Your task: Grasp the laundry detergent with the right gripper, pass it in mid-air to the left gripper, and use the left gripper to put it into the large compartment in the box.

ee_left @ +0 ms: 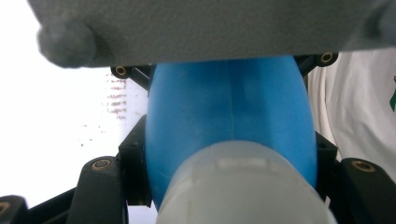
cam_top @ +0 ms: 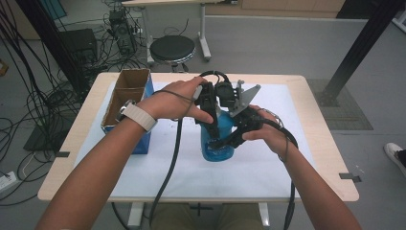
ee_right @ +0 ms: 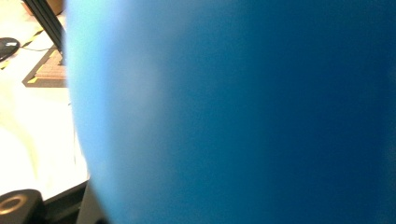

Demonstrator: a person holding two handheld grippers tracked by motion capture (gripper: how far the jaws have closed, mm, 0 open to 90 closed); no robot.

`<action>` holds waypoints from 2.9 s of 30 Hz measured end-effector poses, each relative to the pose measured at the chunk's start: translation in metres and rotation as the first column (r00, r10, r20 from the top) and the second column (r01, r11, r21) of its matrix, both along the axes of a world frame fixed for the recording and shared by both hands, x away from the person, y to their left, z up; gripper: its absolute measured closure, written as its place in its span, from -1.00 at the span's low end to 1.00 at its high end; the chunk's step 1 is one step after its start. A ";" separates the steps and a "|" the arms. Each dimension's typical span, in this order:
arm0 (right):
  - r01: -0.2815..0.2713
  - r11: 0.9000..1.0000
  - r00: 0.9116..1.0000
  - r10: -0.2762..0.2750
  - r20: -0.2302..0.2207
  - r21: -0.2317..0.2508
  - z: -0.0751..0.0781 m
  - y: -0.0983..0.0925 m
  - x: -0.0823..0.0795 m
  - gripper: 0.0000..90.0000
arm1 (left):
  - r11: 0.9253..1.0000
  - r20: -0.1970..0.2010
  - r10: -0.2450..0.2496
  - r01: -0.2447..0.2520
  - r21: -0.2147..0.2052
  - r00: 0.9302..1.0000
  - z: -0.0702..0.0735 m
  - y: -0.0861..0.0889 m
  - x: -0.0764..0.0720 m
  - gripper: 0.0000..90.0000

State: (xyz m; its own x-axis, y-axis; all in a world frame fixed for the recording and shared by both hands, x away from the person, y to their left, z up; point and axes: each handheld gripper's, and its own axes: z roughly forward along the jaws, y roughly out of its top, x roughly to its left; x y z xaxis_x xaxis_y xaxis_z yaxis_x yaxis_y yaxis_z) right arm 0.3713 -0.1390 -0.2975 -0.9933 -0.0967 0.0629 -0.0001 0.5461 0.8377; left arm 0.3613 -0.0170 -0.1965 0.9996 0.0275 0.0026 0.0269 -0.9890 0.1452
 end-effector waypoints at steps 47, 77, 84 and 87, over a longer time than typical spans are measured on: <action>0.113 0.991 0.992 -0.116 -0.046 -0.072 0.006 -0.036 -0.003 -0.81 | 0.999 0.042 0.038 -0.039 0.017 0.998 0.012 0.001 0.002 -0.16; 0.335 0.803 0.936 -0.346 0.073 -0.493 0.033 -0.144 -0.006 -0.79 | 0.873 0.120 0.484 -0.488 0.000 0.867 0.067 0.030 0.029 -0.16; 0.353 0.794 0.929 -0.362 0.082 -0.494 0.032 -0.150 -0.005 -0.79 | 0.815 0.140 0.574 -0.579 -0.008 0.807 0.079 0.036 0.036 -0.16; 0.362 0.788 0.925 -0.371 0.085 -0.498 0.030 -0.152 -0.003 -0.79 | 0.778 0.142 0.625 -0.628 -0.027 0.768 0.085 0.040 0.041 -0.16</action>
State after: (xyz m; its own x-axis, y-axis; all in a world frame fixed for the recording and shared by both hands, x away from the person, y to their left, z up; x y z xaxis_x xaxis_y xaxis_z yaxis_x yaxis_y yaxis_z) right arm 0.3679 -0.2912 -0.2671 -0.9460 0.3235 0.0180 0.2966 0.8421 0.4505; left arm 0.4019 0.0226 -0.1114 0.7496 0.6461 0.1436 0.6235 -0.7621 0.1743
